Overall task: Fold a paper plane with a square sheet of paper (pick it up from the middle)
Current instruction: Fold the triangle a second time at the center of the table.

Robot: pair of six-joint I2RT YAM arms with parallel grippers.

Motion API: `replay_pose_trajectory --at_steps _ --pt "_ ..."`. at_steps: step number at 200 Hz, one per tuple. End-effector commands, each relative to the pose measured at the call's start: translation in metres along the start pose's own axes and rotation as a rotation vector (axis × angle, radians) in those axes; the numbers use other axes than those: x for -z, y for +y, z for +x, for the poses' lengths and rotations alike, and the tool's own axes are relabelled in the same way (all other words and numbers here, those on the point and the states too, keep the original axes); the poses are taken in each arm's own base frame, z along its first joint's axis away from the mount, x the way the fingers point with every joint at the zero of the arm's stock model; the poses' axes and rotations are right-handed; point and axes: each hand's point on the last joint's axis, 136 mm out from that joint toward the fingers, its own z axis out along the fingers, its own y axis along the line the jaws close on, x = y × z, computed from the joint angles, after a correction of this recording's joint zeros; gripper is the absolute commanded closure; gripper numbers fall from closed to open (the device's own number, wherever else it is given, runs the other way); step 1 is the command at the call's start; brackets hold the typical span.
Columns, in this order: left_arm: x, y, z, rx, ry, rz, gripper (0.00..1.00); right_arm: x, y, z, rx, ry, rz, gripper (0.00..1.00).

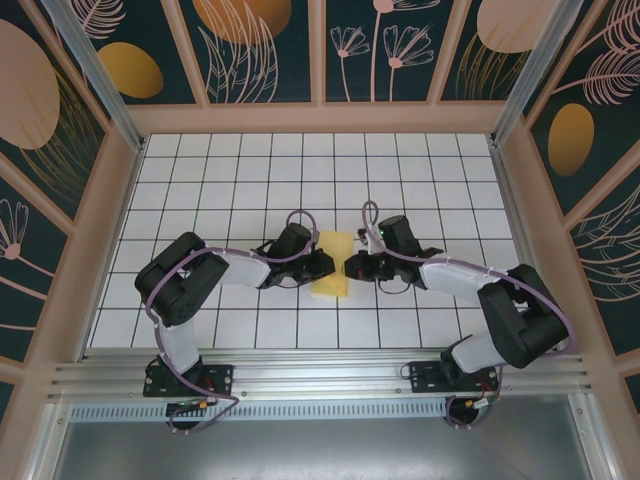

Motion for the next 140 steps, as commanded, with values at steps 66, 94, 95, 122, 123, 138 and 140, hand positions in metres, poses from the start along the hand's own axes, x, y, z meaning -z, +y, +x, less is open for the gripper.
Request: replay_pose_trajectory --at_steps 66,94,95,122,123,138,140 --pt "-0.005 0.030 0.019 0.020 0.064 -0.085 0.83 -0.032 0.005 0.019 -0.045 0.093 -0.001 1.00" --pt "-0.004 0.030 0.019 0.020 0.063 -0.084 0.84 -0.036 -0.007 0.022 -0.053 0.096 0.043 1.00" --pt "-0.004 0.030 0.019 0.020 0.063 -0.084 0.83 -0.036 -0.008 0.022 -0.054 0.098 0.044 1.00" --pt "-0.004 0.031 0.020 0.019 0.066 -0.086 0.83 -0.036 -0.006 0.023 -0.058 0.106 0.032 1.00" --pt "-0.004 0.031 0.020 0.018 0.066 -0.086 0.83 -0.036 -0.006 0.023 -0.058 0.106 0.031 1.00" --pt "-0.003 0.031 0.020 0.018 0.067 -0.087 0.83 -0.036 -0.004 0.021 -0.060 0.102 0.029 1.00" --pt "-0.004 0.031 0.020 0.019 0.066 -0.087 0.83 -0.036 -0.004 0.021 -0.059 0.100 0.028 1.00"
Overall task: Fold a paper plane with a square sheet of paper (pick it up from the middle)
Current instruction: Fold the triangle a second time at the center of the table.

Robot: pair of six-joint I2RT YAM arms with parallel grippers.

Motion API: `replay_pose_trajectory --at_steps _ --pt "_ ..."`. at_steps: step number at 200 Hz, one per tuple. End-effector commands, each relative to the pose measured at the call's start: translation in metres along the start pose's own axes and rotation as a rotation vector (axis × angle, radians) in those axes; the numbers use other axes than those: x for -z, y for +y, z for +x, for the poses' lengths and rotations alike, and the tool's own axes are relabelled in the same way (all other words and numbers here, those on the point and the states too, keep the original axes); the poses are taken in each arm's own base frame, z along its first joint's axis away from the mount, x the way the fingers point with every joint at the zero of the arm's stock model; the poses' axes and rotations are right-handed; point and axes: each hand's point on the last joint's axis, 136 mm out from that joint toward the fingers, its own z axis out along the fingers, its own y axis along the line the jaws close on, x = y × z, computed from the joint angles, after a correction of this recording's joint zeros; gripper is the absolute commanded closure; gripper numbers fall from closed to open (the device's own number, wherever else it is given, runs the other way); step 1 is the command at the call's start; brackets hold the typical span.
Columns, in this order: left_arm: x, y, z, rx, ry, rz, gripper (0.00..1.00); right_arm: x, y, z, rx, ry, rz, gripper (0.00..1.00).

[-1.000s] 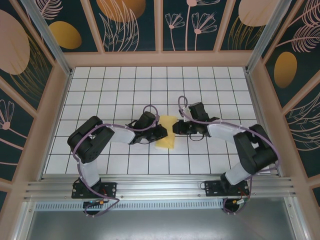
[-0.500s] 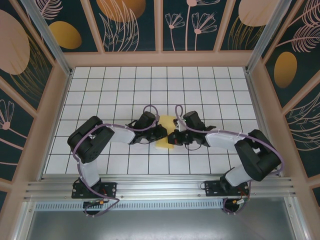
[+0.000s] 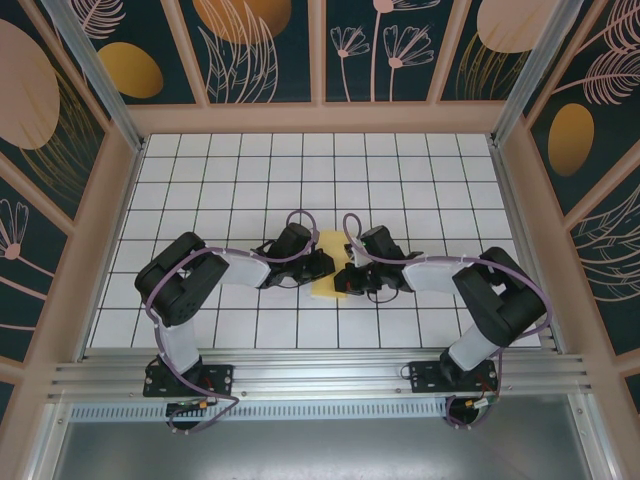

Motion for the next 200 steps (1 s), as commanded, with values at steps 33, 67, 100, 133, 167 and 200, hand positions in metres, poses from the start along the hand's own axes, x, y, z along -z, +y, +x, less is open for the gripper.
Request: replay_pose_trajectory --at_steps 33,67,100,133,167,200 --pt "-0.003 0.032 0.021 0.018 0.068 -0.089 0.83 -0.001 0.000 -0.010 -0.031 -0.010 0.006 1.00" --pt "-0.004 0.033 0.021 0.018 0.068 -0.091 0.84 -0.003 -0.011 -0.003 -0.051 0.013 0.037 1.00" --pt "-0.004 0.033 0.021 0.019 0.067 -0.091 0.84 -0.004 -0.021 0.003 -0.072 0.018 0.055 1.00" --pt "-0.004 0.033 0.021 0.021 0.067 -0.094 0.84 -0.004 -0.030 0.007 -0.086 0.021 0.068 1.00" --pt "-0.004 0.036 0.022 0.020 0.069 -0.101 0.84 -0.006 -0.038 0.012 -0.089 0.035 0.089 1.00" --pt "-0.003 0.040 0.024 0.022 0.068 -0.109 0.84 -0.006 -0.047 0.017 -0.103 0.053 0.127 1.00"
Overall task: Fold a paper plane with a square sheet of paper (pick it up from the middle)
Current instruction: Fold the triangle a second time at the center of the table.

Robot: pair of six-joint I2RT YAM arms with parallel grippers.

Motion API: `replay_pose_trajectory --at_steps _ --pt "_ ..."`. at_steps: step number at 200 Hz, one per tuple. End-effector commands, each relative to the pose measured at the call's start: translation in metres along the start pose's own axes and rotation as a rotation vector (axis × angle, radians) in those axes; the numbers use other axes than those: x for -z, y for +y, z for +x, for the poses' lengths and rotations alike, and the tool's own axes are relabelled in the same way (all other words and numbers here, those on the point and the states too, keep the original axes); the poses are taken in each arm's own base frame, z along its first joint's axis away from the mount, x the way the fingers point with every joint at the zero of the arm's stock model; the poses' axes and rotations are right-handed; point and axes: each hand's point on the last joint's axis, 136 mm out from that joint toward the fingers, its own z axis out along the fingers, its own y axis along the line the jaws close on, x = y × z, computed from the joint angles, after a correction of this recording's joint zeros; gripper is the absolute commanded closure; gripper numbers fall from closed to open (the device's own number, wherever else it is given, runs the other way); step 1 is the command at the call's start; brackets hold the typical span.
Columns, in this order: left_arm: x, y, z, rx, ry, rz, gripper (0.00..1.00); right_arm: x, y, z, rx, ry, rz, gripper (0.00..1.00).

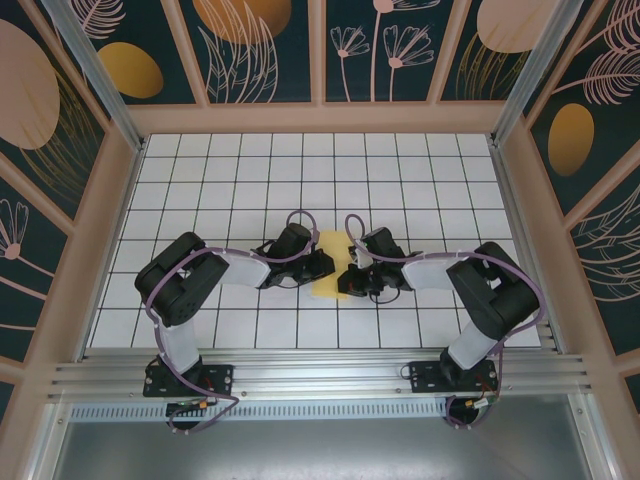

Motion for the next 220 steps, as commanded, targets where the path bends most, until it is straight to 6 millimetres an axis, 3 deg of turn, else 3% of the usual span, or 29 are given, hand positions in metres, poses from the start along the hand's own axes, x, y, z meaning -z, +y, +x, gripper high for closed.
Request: replay_pose_trajectory --at_steps 1,40,107,220 --pt "-0.003 0.039 0.024 0.030 0.069 -0.108 0.84 -0.004 -0.026 0.014 -0.033 0.038 0.088 1.00" --pt "-0.002 0.042 0.024 0.036 0.061 -0.115 0.85 0.001 -0.035 0.018 -0.043 0.046 0.151 1.00" --pt "-0.002 0.045 0.022 0.042 0.051 -0.131 0.88 0.004 -0.029 0.041 -0.062 0.087 0.065 1.00" --pt "-0.004 0.053 0.025 0.046 0.057 -0.150 0.91 0.009 -0.041 0.063 -0.118 0.117 0.080 0.98"
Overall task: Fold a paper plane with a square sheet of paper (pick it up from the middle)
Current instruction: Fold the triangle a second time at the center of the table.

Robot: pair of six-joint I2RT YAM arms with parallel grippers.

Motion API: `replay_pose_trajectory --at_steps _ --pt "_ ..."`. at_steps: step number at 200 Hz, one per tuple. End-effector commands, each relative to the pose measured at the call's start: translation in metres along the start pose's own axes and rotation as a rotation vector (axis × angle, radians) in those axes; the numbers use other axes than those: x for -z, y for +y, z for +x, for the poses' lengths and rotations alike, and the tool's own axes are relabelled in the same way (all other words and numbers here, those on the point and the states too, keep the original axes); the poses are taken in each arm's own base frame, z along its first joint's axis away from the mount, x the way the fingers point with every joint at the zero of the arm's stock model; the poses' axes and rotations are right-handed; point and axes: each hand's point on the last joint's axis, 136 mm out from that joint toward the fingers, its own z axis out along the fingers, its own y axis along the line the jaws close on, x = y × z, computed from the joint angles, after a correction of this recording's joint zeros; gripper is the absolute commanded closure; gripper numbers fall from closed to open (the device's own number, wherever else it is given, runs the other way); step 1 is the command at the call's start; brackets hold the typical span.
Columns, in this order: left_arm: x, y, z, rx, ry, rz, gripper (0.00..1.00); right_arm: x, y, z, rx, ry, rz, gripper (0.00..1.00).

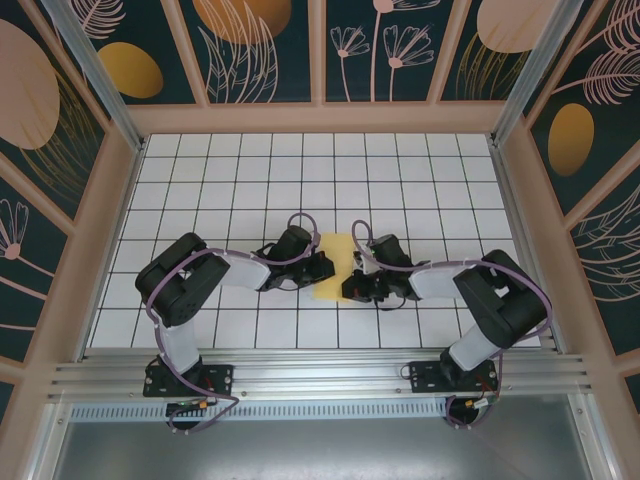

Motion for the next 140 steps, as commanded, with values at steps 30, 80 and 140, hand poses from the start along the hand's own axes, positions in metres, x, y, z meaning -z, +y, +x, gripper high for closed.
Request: replay_pose_trajectory --at_steps 30,80,140 --pt "-0.003 0.051 0.020 0.049 0.046 -0.160 0.91 0.007 -0.038 0.052 -0.128 0.139 0.125 0.98" --pt "-0.004 0.049 0.020 0.047 0.051 -0.154 0.91 0.010 -0.042 0.062 -0.163 0.147 0.125 0.97" --pt "-0.004 0.046 0.019 0.039 0.053 -0.145 0.91 0.028 -0.009 0.034 -0.127 0.043 0.055 0.97"
